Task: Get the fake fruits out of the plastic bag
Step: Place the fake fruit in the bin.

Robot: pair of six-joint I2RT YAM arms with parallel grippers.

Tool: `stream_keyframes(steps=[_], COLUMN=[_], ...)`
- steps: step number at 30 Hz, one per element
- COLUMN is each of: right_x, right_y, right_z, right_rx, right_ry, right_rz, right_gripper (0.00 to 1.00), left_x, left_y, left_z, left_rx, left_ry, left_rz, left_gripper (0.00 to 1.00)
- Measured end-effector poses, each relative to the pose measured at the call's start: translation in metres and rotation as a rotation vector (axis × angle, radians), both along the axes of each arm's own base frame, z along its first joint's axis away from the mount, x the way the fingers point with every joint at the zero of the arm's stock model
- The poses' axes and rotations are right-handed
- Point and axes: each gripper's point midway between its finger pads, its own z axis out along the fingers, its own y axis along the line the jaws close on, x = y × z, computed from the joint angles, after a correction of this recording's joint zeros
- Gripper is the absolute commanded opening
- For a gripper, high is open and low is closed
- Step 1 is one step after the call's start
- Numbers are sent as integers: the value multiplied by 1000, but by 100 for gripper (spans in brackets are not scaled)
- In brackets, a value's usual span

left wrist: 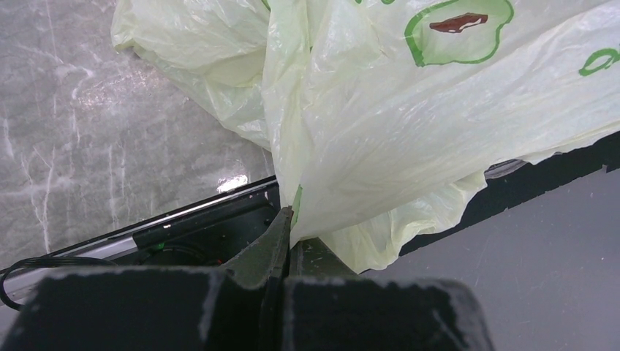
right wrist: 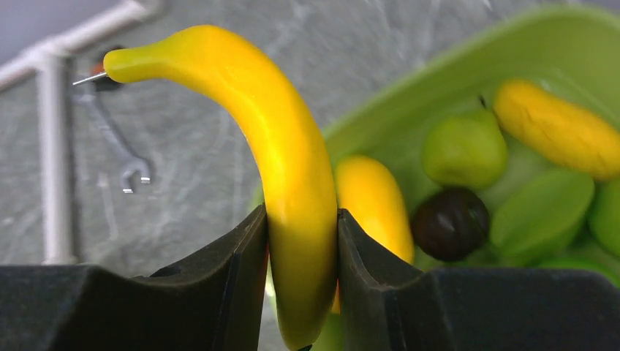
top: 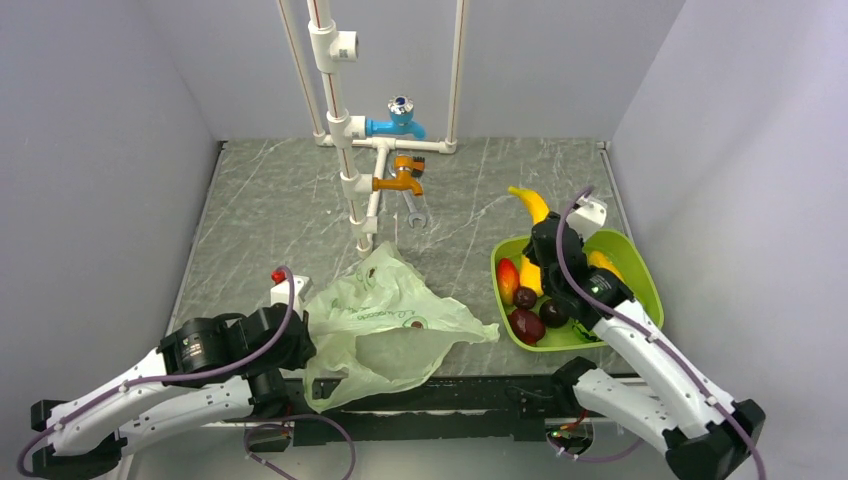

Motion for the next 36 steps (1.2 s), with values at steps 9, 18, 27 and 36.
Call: stream_keyframes(steps=[9,18,27,36], right_x=[-42,-56,-68,-65], right_y=[-64,-68,-55,-57], right_z=[-95,-125,-152,-140], right_rx=[186,316,446,405], right_ry=[224,319,346,331], right_rz=[-283,-397,-420,-387], right_gripper=[0,1,41,90], left_x=[0,-1,-1,-1], left_y=[1,1,2,2], left_z=[2,3,6,6], left_rx=[-18,-29,-53,-50], left_ry=[-9,-14,-26,-24], left_rz=[0,0,0,0], left_gripper=[0,0,0,0])
